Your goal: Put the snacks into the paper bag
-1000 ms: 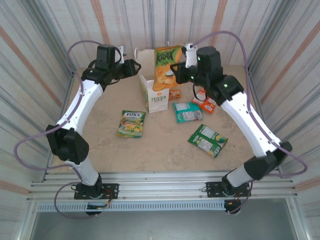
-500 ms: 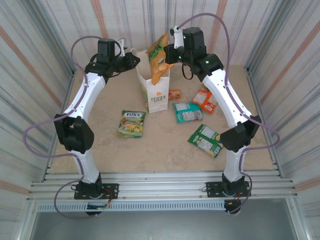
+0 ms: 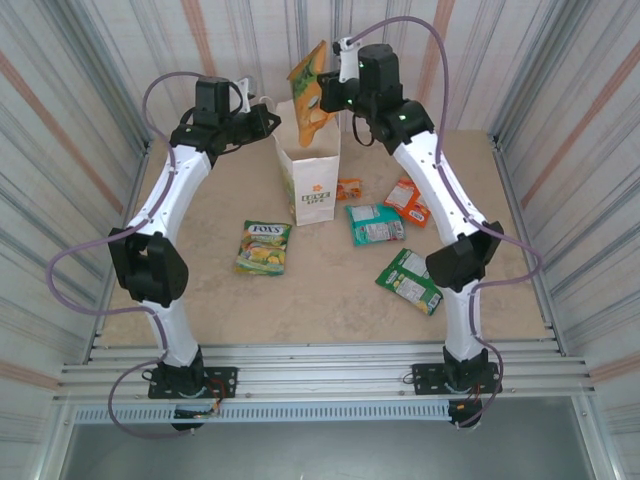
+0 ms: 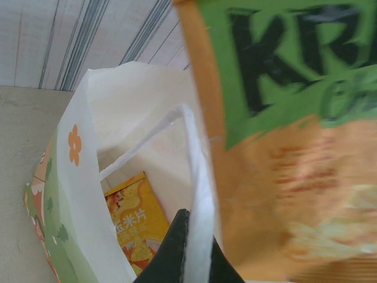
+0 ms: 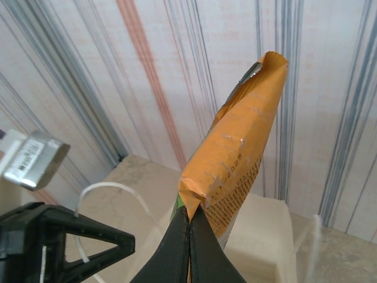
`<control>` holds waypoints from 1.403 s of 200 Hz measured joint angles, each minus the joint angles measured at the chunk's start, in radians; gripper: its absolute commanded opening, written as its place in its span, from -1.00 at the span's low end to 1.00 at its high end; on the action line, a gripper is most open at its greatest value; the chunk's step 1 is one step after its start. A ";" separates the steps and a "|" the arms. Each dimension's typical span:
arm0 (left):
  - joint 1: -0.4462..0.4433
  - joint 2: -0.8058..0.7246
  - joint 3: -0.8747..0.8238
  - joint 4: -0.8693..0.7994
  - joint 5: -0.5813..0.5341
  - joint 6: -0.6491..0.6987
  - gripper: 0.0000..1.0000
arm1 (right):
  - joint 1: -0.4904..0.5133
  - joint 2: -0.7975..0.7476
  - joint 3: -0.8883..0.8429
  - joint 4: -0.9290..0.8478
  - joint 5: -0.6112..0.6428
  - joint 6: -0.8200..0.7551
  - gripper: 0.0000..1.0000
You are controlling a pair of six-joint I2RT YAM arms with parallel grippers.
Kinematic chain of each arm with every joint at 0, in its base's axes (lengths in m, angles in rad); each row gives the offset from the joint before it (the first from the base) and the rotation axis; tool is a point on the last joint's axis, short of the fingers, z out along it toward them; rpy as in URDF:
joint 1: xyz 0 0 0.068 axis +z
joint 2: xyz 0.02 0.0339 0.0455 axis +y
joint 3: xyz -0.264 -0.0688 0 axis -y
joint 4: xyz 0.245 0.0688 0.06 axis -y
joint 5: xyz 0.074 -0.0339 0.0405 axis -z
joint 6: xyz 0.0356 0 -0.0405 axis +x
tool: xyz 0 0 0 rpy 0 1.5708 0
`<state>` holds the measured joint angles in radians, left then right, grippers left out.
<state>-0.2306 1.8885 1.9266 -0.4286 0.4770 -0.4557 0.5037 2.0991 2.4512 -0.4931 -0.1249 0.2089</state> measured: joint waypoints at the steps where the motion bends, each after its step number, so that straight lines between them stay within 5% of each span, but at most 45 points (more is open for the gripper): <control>1: 0.000 0.000 0.000 0.000 0.000 0.000 -1.00 | 0.000 0.004 0.001 0.000 -0.002 0.000 -1.00; 149: 0.000 0.000 0.000 -0.002 -0.015 0.012 -1.00 | 0.100 0.105 0.005 -0.101 -0.004 0.032 -1.00; 280: -0.029 -0.060 -0.075 0.014 -0.013 0.010 -1.00 | 0.119 -0.114 -0.243 -0.126 0.067 0.114 -1.00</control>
<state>-0.2592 1.8286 1.8515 -0.4141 0.4644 -0.4454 0.6224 1.9846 2.2078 -0.6186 -0.0582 0.3229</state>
